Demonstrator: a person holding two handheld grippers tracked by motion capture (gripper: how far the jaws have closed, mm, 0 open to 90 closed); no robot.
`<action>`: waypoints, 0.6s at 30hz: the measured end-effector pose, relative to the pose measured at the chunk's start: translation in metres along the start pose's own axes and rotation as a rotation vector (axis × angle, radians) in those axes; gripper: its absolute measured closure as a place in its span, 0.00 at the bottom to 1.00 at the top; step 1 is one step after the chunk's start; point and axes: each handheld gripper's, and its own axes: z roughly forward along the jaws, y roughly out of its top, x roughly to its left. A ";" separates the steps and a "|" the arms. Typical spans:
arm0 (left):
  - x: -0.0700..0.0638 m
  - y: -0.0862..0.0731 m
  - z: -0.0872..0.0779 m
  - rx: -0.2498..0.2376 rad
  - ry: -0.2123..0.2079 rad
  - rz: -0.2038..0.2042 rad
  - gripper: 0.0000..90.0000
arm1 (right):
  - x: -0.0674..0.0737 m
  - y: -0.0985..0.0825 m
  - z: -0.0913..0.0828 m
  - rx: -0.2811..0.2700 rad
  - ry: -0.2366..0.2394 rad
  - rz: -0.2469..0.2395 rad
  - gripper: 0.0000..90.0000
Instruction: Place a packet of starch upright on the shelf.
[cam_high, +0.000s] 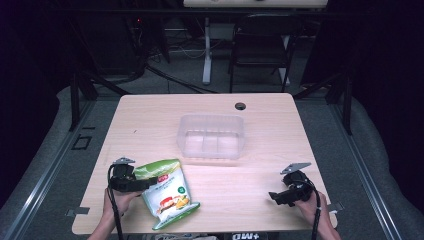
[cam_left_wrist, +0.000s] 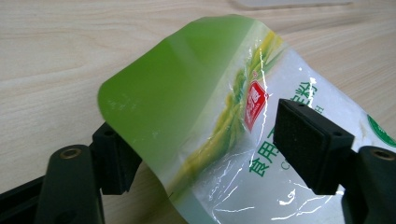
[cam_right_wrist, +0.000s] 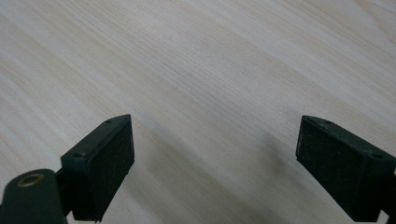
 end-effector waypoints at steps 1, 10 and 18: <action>-0.001 0.000 0.001 0.006 -0.001 0.010 0.35 | 0.000 0.000 0.000 0.000 0.006 -0.001 0.12; -0.006 0.001 0.008 0.034 0.020 0.059 0.52 | 0.000 0.000 0.001 0.002 0.009 -0.001 0.12; -0.013 0.001 0.008 0.049 0.021 0.117 0.66 | 0.000 0.000 0.001 0.001 0.008 0.000 0.12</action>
